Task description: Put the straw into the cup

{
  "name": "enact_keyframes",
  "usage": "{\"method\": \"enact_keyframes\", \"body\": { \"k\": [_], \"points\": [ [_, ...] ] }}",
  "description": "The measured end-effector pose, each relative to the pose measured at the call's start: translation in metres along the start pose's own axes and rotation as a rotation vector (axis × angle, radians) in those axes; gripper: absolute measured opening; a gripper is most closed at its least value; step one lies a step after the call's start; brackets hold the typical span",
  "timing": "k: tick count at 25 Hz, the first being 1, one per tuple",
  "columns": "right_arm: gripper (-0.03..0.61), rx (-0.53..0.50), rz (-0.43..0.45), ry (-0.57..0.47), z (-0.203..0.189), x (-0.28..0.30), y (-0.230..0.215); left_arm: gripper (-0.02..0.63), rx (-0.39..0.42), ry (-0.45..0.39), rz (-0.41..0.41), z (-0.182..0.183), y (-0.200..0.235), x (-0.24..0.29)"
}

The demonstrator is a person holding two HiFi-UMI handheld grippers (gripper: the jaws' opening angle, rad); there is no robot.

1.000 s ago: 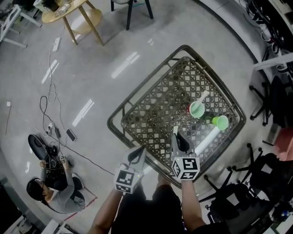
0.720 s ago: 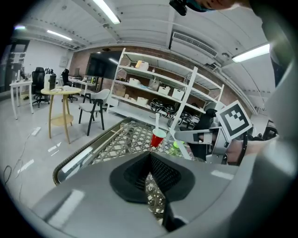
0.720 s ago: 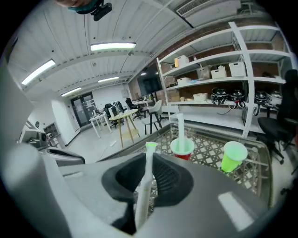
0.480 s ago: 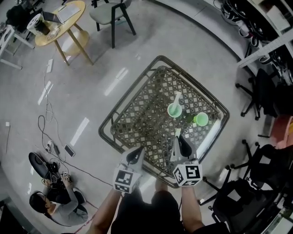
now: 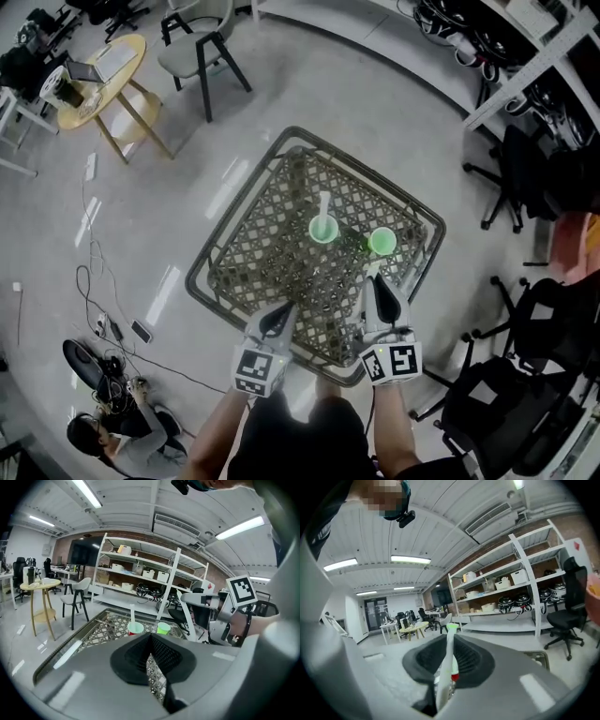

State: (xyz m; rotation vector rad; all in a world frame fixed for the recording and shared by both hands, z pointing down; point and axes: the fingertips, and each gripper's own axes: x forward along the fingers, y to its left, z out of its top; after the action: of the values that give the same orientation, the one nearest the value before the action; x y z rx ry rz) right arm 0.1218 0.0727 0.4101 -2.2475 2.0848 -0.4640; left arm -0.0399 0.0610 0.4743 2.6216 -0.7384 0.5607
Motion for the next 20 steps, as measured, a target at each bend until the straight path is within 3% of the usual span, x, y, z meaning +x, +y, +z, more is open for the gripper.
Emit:
{"method": "enact_keyframes", "body": {
  "k": [8,20],
  "points": [
    [0.051,0.003,-0.062,-0.097,0.024,-0.002,-0.049,0.006,0.019,0.019,-0.023,-0.008,-0.020,0.023],
    [0.051,-0.012,-0.107,-0.169,0.027,0.035,-0.116,0.006,0.032,0.042,-0.078,-0.018,-0.028,0.095]
  ]
}}
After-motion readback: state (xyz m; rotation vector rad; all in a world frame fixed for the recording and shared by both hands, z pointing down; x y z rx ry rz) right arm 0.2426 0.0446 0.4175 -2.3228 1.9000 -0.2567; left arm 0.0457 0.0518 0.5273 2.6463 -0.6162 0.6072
